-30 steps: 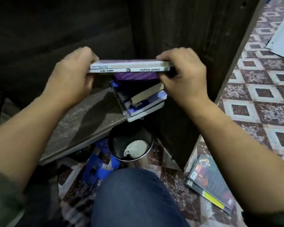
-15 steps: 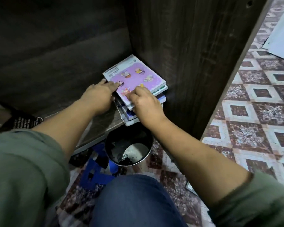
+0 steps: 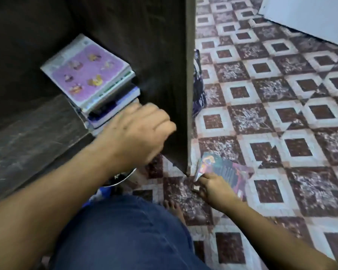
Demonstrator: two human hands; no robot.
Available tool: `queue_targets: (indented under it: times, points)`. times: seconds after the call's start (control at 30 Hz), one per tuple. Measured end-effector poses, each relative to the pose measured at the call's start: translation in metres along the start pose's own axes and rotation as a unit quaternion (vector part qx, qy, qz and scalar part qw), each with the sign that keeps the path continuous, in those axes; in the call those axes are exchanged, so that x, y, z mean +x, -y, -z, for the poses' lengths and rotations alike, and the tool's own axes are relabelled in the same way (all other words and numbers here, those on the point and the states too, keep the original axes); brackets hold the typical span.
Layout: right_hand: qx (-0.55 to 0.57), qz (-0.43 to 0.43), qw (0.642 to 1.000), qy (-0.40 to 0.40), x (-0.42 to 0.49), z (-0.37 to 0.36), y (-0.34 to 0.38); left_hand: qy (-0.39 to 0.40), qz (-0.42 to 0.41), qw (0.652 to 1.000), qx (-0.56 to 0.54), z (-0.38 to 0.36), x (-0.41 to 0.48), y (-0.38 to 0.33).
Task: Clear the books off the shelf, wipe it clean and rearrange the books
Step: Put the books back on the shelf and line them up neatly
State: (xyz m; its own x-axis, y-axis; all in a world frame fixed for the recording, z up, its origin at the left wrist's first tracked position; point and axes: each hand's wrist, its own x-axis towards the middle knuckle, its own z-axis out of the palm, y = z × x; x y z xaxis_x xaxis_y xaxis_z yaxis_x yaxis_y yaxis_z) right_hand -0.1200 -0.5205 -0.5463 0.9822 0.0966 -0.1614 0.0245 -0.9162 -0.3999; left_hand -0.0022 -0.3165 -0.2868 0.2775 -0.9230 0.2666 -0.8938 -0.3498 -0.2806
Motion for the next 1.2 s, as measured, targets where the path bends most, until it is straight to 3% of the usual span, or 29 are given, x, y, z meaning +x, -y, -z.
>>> queue_targets:
  times: [0.13, 0.33, 0.47, 0.8, 0.97, 1.1, 1.2]
  points:
    - [-0.057, -0.104, 0.984, 0.131, -0.007, -0.040, -0.040, 0.015, -0.136, 0.987, 0.085, -0.051, 0.028, -0.034]
    - [-0.096, -0.212, 0.960, 0.158, 0.006, -0.083, -0.086, 0.132, -0.146, 0.947, 0.252, -0.112, 0.040, -0.046]
    - [-0.138, -0.220, 0.944, 0.204, 0.012, -0.104, -0.106, 0.165, -0.113, 0.934, 0.295, -0.137, 0.047, -0.057]
    - [-0.135, -0.131, 0.960, 0.206, 0.016, -0.101, -0.104, 0.142, -0.094, 0.950, 0.261, -0.157, 0.047, -0.060]
    - [-0.100, -0.145, 0.970, 0.169, 0.022, -0.053, -0.099, 0.144, -0.104, 0.945, 0.274, -0.152, 0.047, -0.061]
    - [-0.067, -0.205, 0.972, 0.096, 0.017, 0.000, -0.090, 0.149, -0.119, 0.940, 0.284, -0.150, 0.045, -0.062]
    - [-0.034, -0.237, 0.967, 0.090, 0.011, 0.010, -0.081, 0.176, -0.105, 0.935, 0.290, -0.149, 0.045, -0.062]
